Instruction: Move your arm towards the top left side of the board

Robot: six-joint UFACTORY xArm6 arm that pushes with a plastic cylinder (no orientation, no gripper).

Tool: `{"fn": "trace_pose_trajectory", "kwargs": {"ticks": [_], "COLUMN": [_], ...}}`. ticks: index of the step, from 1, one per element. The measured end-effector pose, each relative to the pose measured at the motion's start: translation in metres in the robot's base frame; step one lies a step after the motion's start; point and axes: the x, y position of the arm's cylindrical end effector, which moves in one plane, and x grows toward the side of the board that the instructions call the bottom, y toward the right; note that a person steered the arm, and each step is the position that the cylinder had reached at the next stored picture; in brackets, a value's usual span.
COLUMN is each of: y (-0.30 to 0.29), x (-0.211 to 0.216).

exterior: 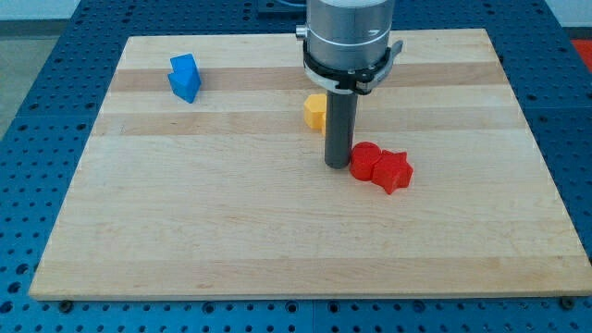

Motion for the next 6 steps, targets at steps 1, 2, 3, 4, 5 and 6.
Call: {"fn": "trace_pose_trajectory", "kwargs": {"ticks": [1, 2, 3, 4, 5, 6], "y": [0.0, -0.008, -0.062, -0.142, -0.227, -0.298], "x": [-0.002, -0.011, -0.012, -0.014, -0.029, -0.062]}}
